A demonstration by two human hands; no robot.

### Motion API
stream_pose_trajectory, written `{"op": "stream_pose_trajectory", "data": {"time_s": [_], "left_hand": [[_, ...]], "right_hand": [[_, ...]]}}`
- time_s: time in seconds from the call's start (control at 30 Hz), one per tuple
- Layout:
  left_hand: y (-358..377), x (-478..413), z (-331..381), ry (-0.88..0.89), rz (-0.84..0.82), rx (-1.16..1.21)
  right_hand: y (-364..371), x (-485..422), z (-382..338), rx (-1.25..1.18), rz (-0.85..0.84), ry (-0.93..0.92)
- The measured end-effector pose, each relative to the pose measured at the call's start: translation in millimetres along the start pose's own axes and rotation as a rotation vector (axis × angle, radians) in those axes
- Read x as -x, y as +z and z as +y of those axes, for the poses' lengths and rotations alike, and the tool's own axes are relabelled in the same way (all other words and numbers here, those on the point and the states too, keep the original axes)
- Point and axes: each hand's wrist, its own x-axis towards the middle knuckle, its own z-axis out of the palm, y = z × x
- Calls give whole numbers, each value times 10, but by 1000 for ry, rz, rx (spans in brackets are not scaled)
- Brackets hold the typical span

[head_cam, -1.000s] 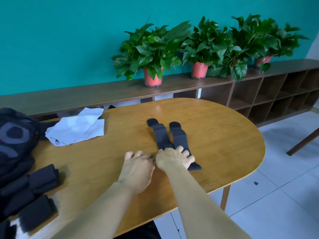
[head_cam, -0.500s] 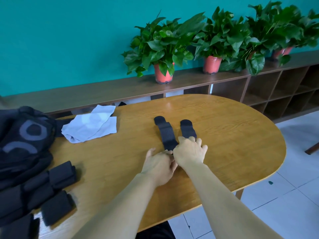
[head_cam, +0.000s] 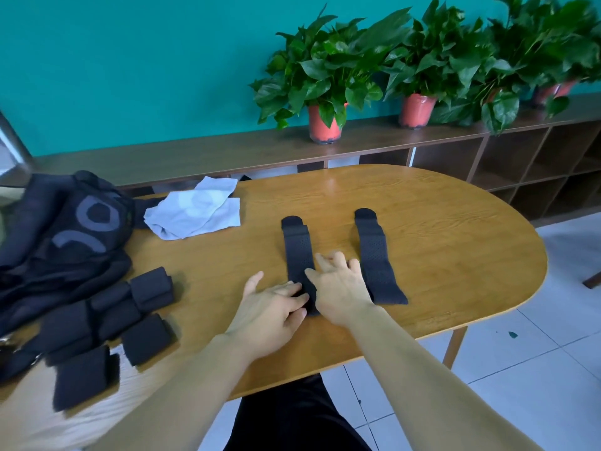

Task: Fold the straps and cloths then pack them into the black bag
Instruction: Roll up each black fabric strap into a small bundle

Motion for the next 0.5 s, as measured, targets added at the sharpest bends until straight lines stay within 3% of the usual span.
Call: {"op": "stream_pose_trajectory", "data": {"time_s": [0.13,0.23,0.5], "left_hand": [[-9,300,-114,34,42,-7],[-37,472,-172,64,81,0],[62,626,-261,86,179,58]], "right_hand": [[23,76,-211,-2,143,-169],[54,90,-371,9,150,-290],[25,-320,-451,-17,-134,-87]]}}
